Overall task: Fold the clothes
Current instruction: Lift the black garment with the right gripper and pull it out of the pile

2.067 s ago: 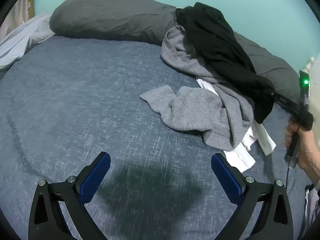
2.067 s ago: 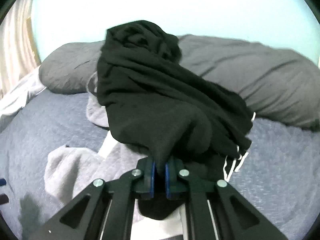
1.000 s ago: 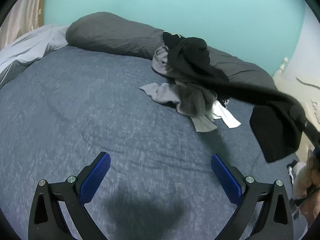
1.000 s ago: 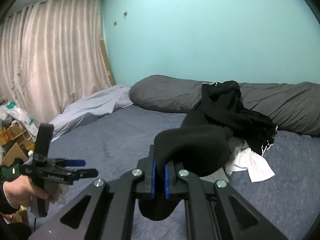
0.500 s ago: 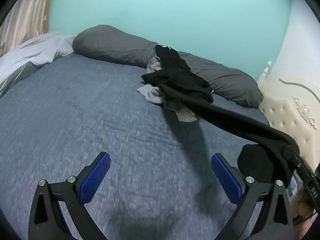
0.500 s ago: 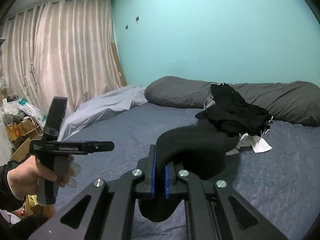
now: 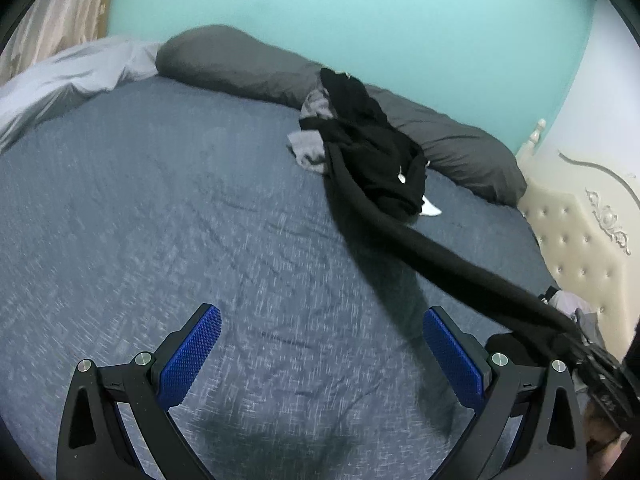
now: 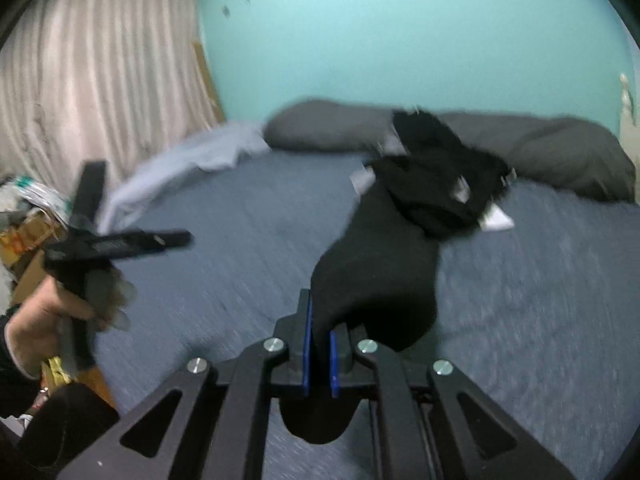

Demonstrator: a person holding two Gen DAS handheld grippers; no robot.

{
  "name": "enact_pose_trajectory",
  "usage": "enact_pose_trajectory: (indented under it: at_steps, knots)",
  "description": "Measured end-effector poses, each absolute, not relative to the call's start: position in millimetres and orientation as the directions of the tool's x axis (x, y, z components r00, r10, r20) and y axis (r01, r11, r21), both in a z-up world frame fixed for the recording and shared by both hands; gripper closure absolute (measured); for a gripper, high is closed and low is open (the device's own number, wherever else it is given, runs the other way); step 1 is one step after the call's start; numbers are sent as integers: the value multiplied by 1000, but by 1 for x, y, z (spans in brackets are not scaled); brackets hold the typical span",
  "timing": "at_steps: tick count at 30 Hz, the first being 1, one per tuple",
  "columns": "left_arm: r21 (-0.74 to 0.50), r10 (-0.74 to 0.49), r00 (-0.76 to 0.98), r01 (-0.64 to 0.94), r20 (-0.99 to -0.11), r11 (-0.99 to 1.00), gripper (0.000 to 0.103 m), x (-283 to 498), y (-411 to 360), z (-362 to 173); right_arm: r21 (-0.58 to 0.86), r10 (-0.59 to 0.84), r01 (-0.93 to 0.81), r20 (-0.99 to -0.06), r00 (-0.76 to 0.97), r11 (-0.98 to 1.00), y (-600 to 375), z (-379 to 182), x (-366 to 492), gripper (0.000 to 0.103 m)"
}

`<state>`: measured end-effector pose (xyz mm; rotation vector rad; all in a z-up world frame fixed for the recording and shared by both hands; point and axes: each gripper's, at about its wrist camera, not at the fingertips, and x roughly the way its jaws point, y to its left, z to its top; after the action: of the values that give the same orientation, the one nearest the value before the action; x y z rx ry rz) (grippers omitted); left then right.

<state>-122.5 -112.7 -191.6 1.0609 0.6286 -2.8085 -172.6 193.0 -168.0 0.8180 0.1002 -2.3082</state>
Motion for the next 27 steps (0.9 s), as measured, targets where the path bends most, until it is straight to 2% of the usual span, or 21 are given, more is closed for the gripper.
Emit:
enact_pose_trajectory:
  at_steps: [5, 11, 16, 19, 21, 26, 27]
  knots:
    - [-348, 74, -744, 220, -664, -911, 0, -138, -113, -225, 146, -509, 565, -650, -564, -812, 203, -200, -200, 96]
    - [-329, 47, -740, 241, -671, -913, 0, -154, -115, -257, 73, -392, 506, -730, -560, -859, 215, -235, -222, 94]
    - [-310, 32, -728, 252, -685, -917, 0, -168, -120, -279, 94, -323, 408, -778, -539, -908, 239, -257, -258, 94]
    - [-298, 19, -723, 261, -691, -918, 0, -177, -123, -286, 109, -303, 358, -780, -547, -927, 254, -258, -274, 87]
    - [-297, 14, -723, 265, -690, -917, 0, -183, -127, -288, 114, -280, 314, -783, -556, -942, 266, -256, -282, 77]
    - [-272, -8, -729, 266, -684, -925, 0, -194, -132, -291, 132, -238, 217, -773, -588, -967, 294, -249, -298, 73]
    - [-266, -13, -730, 266, -684, -927, 0, -196, -132, -292, 156, -256, 214, -763, -594, -964, 298, -247, -300, 69]
